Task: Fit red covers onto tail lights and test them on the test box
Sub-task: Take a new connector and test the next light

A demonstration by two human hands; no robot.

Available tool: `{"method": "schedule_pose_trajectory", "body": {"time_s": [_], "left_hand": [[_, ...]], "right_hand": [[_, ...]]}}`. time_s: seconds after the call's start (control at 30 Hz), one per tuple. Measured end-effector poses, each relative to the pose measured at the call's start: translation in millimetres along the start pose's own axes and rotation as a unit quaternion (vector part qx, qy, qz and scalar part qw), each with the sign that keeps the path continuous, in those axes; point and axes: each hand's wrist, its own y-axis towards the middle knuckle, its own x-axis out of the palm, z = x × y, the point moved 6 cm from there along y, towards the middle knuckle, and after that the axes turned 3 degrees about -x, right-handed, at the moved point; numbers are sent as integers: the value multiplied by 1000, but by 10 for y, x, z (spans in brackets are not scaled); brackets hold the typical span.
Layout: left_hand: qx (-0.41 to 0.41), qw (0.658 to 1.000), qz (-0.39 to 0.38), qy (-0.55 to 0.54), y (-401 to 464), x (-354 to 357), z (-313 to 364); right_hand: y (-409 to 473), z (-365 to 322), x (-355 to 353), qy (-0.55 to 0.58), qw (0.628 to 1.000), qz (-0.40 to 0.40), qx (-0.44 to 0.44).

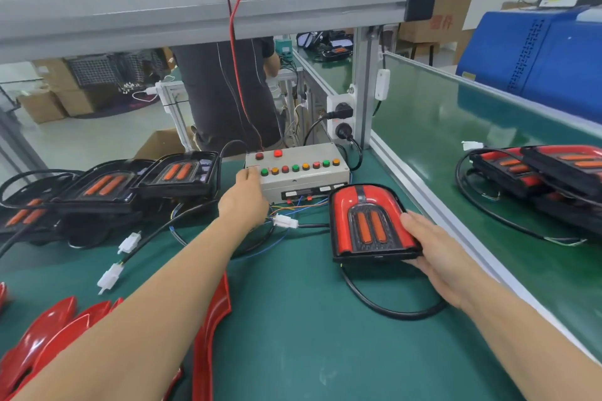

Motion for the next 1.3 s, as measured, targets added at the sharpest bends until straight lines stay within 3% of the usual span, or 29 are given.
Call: {"method": "schedule_pose_trajectory", "body": {"time_s": [0.17,0.73,0.9,1.03,1.17,1.3], "left_hand": [[11,1000,22,7,39,63,-7],[-28,998,28,40,74,-29,-16],[14,987,105,119,-21,-33,290],[107,992,44,55,-63,204,846],[123,992,-17,29,30,325,1046],[104,994,1,19,24,393,1051]], "right_hand": [[-9,-8,13,2,1000,9,-10],[-56,136,105,188,981,49,-6],[-50,165,90,226,972,60,-2],[-85,144,97,257,966,29,2],[-126,129,86,284,958,24,14],[-112,140,88,270,962,26,16]]}}
